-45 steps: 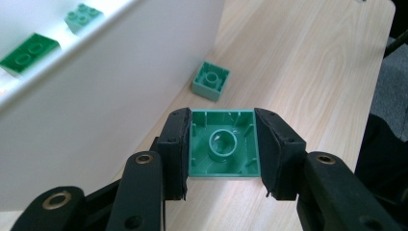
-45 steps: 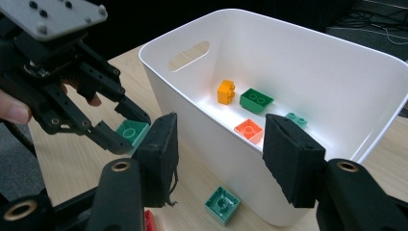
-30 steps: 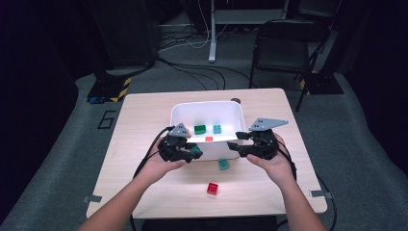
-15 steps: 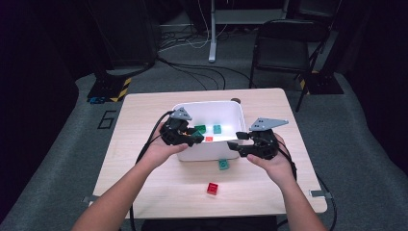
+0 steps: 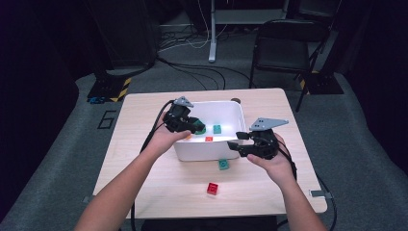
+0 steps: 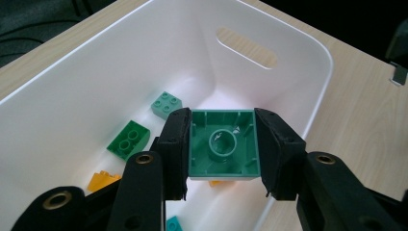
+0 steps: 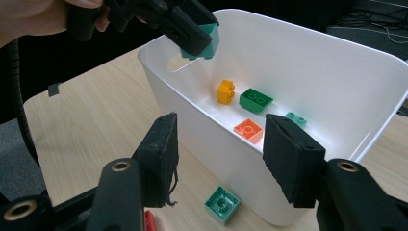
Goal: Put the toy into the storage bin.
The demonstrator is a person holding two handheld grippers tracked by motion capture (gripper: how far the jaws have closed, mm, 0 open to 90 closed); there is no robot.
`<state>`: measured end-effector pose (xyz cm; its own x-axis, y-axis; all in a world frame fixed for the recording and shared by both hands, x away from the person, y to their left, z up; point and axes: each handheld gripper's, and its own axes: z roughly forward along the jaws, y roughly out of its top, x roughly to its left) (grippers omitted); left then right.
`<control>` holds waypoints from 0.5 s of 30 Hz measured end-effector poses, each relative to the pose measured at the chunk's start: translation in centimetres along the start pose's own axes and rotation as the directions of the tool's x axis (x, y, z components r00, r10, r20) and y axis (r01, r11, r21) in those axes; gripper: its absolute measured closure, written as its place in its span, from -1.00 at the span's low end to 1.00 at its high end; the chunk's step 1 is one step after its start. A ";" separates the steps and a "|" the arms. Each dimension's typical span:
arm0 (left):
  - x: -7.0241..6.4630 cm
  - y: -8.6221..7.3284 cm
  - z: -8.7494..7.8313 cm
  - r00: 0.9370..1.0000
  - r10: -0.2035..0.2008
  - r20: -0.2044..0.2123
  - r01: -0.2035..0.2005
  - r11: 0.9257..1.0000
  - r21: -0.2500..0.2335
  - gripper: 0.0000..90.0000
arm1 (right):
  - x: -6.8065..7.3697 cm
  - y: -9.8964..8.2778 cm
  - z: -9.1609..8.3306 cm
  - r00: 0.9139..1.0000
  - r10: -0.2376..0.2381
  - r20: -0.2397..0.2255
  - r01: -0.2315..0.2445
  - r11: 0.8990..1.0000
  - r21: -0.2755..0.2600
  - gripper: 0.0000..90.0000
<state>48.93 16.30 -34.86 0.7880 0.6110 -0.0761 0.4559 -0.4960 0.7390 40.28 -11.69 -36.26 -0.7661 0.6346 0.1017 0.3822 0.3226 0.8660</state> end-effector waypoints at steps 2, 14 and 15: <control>0.2 0.3 0.5 1.000 0.002 -0.011 -0.002 1.000 0.010 0.30 | -0.1 0.0 0.0 1.000 0.000 -0.001 0.000 1.000 0.001 0.02; 1.2 2.2 3.3 0.999 0.007 -0.040 -0.006 0.999 0.034 0.30 | -0.1 0.0 -0.1 1.000 0.002 -0.002 -0.002 1.000 -0.001 0.02; 1.3 2.4 3.6 0.999 0.006 -0.035 -0.004 0.999 0.041 0.30 | -0.1 0.0 -0.1 1.000 0.001 -0.002 -0.001 1.000 -0.002 0.02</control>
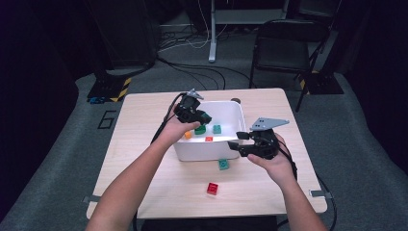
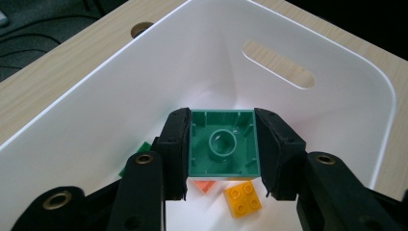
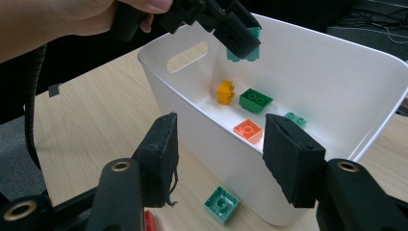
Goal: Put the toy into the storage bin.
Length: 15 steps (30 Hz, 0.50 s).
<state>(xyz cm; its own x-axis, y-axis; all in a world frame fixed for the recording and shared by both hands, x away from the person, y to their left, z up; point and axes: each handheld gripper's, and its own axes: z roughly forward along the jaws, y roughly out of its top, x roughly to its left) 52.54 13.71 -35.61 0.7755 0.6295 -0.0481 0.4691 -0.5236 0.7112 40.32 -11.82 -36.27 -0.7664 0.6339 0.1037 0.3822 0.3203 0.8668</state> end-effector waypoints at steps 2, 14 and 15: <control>0.2 0.2 0.7 1.000 -0.004 0.004 0.004 1.000 0.001 0.30 | 0.0 0.0 0.0 1.000 0.000 0.000 0.000 1.000 -0.001 0.02; 1.2 0.1 2.5 0.999 -0.039 -0.001 0.039 0.999 0.025 0.30 | 0.0 0.0 0.0 1.000 0.002 0.002 -0.002 1.000 -0.003 0.02; 1.3 0.1 2.5 0.999 -0.040 -0.003 0.040 0.999 0.027 0.30 | 0.0 0.0 0.0 1.000 0.001 0.004 -0.001 1.000 -0.006 0.02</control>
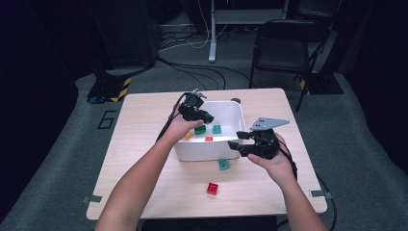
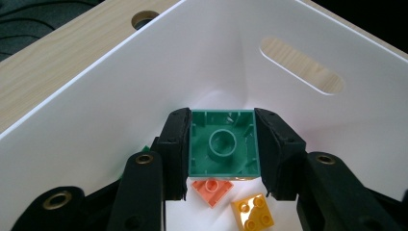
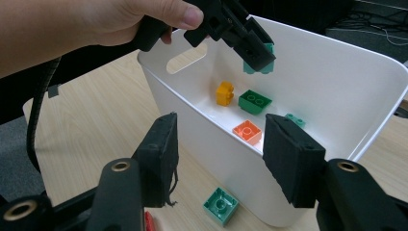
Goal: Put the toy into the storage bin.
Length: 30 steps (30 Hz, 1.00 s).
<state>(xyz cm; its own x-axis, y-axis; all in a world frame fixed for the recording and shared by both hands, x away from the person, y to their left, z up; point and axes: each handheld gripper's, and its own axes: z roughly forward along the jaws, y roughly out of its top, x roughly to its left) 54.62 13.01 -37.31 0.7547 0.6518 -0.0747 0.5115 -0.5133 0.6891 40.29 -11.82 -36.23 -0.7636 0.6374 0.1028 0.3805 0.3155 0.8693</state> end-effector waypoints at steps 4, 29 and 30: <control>0.2 -0.1 0.0 1.000 -0.008 -0.005 0.008 1.000 0.009 0.30 | 0.0 0.0 0.0 1.000 -0.001 0.000 0.001 1.000 0.002 0.02; -3.2 -1.7 -5.2 0.995 0.094 0.027 -0.092 0.994 -0.053 0.24 | -0.1 0.0 -0.1 1.000 -0.007 0.003 0.007 1.000 -0.003 0.02; -3.2 -1.7 -5.2 0.995 0.094 0.027 -0.092 0.994 -0.053 0.24 | -0.1 0.0 -0.1 1.000 -0.007 0.003 0.007 1.000 -0.003 0.02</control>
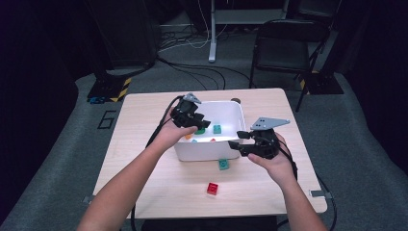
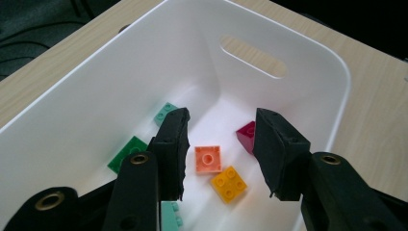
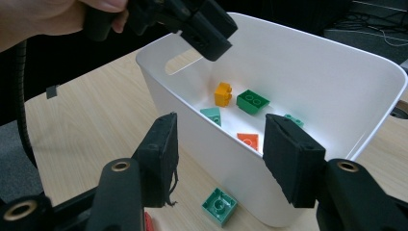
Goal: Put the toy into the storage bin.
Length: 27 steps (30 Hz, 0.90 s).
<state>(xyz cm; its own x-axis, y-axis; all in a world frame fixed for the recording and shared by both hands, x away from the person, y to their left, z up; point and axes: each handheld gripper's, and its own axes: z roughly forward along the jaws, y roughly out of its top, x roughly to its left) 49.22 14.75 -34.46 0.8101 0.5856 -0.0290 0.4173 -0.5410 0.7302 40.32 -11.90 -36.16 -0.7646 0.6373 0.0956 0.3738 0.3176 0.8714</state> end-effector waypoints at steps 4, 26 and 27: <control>-1.3 -0.8 -1.5 0.999 0.040 0.024 -0.040 0.999 -0.027 0.26 | 0.0 0.0 -0.1 1.000 0.004 0.003 -0.004 1.000 -0.002 0.02; -5.6 -5.3 -2.9 0.990 0.090 0.111 -0.086 0.996 -0.040 0.28 | 0.1 0.0 0.1 1.000 0.001 0.004 -0.001 1.000 0.001 0.02; -5.7 -5.6 -2.8 0.989 0.088 0.118 -0.083 0.996 -0.042 0.28 | 0.1 0.0 0.1 1.000 0.001 0.003 -0.001 1.000 0.001 0.02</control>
<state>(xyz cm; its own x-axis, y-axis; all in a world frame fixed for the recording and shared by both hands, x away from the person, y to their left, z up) 41.10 16.13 -36.43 0.8865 0.4605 -0.0452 0.3305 -0.5618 0.7584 40.28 -11.80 -36.20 -0.7627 0.6398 0.0949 0.3751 0.3179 0.8708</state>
